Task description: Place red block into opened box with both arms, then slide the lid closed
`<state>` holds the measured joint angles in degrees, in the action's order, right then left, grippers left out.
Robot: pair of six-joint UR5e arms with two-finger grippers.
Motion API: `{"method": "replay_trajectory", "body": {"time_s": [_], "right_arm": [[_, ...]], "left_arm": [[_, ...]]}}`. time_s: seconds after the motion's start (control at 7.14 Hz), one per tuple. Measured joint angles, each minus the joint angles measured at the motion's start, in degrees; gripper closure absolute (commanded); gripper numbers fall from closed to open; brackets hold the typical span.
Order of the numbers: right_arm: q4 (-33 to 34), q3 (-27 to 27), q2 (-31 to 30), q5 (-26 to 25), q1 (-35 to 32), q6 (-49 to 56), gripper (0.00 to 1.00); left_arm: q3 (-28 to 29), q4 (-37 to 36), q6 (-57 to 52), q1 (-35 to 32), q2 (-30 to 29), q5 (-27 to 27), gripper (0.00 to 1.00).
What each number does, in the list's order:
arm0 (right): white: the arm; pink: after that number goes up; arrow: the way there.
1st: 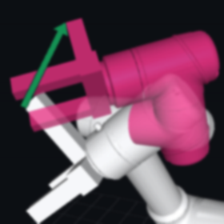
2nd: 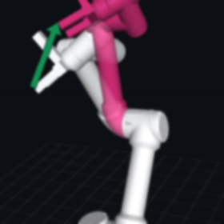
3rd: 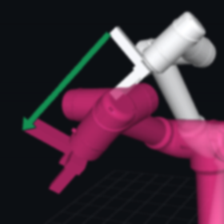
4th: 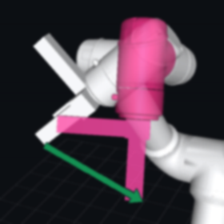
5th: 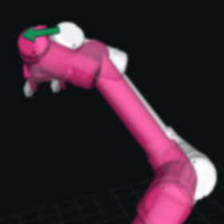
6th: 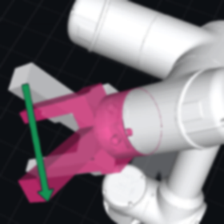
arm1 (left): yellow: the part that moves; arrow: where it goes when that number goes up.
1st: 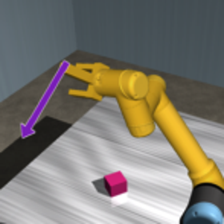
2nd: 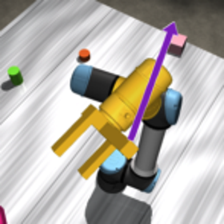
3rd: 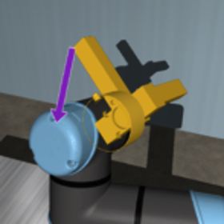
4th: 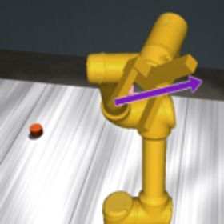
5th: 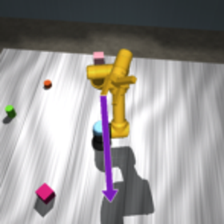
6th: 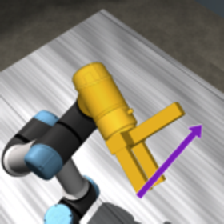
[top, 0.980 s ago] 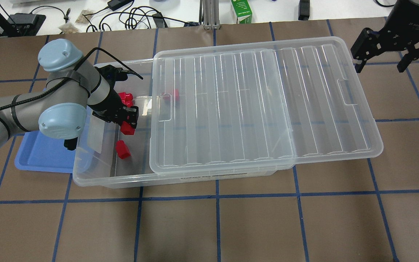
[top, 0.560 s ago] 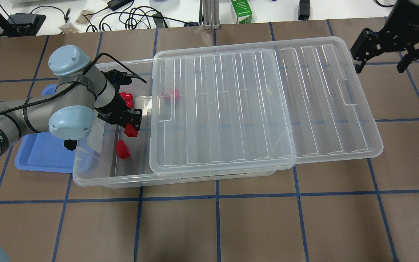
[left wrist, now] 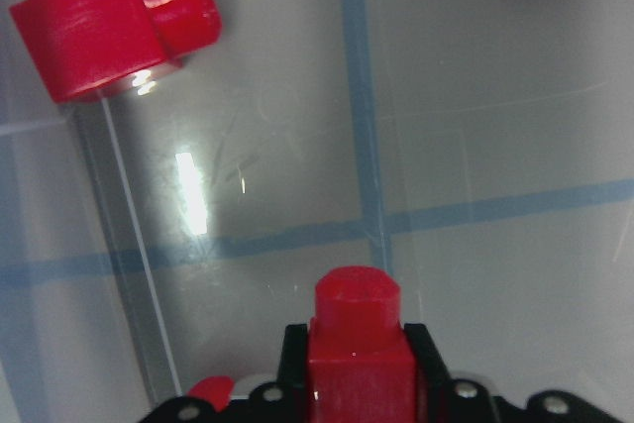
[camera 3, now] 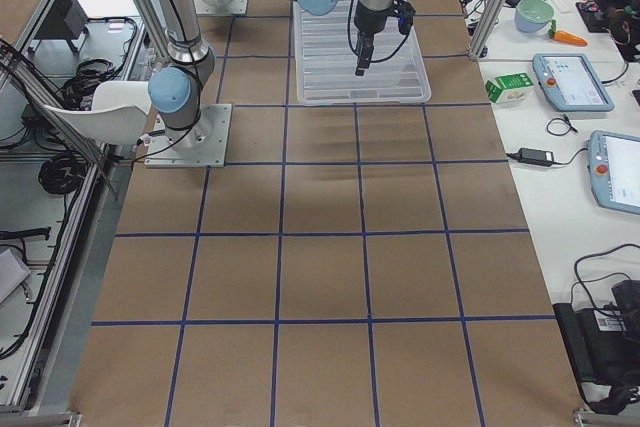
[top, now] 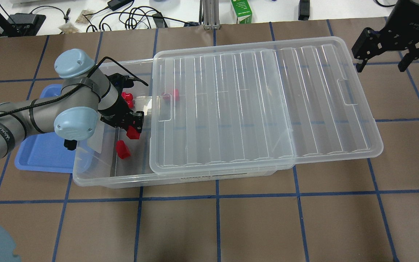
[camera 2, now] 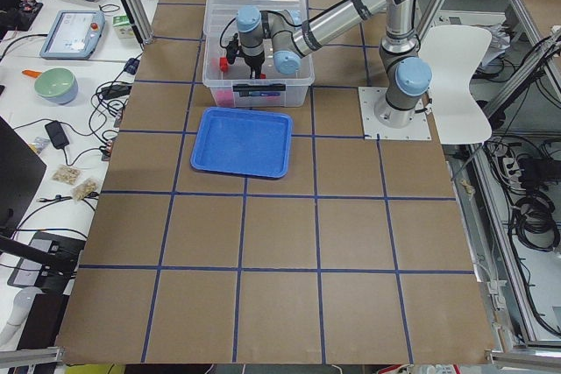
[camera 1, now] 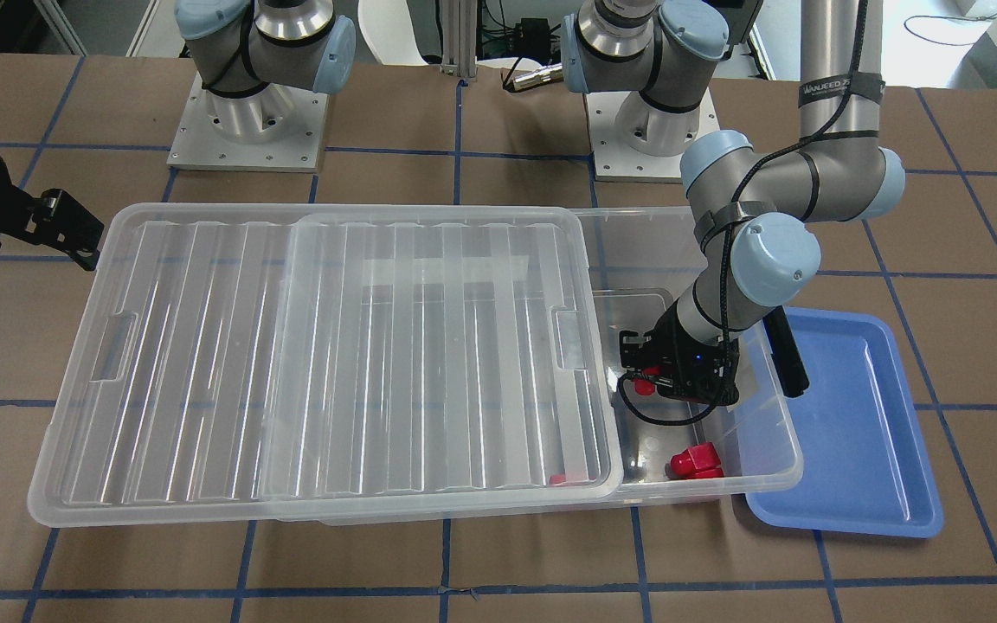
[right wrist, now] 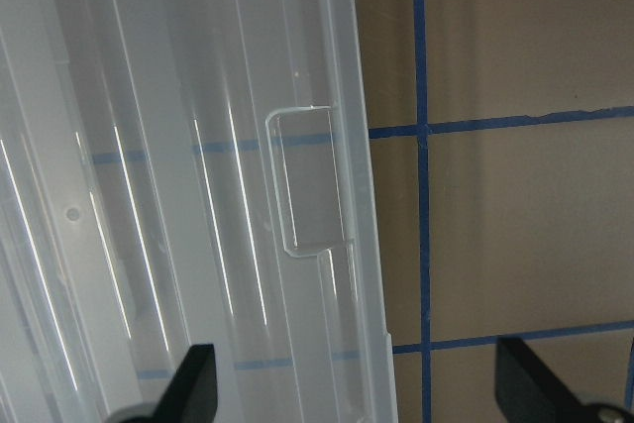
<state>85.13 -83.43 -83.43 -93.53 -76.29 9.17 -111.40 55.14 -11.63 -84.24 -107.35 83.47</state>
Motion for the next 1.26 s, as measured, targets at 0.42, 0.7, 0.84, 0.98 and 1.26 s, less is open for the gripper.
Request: {"method": "replay_trajectory", "body": {"time_s": [0.42, 0.7, 0.84, 0.98, 1.26], "right_arm": [[0.80, 0.01, 1.18, 0.15, 0.60, 0.72, 0.00], [2.88, 0.01, 3.58, 0.07, 2.46, 4.55, 0.00], [3.60, 0.02, 4.70, 0.26, 4.14, 7.15, 0.00], [5.26, 0.02, 6.25, 0.26, 5.44, 8.99, 0.00], [10.03, 0.02, 9.75, -0.09, 6.31, 10.91, 0.00]], "left_arm": [[0.95, -0.34, -0.21, 0.10, 1.10, 0.07, 0.15], [3.35, 1.14, -0.40, 0.19, 3.25, 1.15, 0.10], [5.97, 4.25, -0.46, 0.21, 4.59, 2.66, 0.08], [9.84, 9.62, -0.48, 0.13, 5.81, 3.64, 0.08], [18.45, 21.87, 0.01, -0.98, 8.10, 4.44, 0.00]]}}
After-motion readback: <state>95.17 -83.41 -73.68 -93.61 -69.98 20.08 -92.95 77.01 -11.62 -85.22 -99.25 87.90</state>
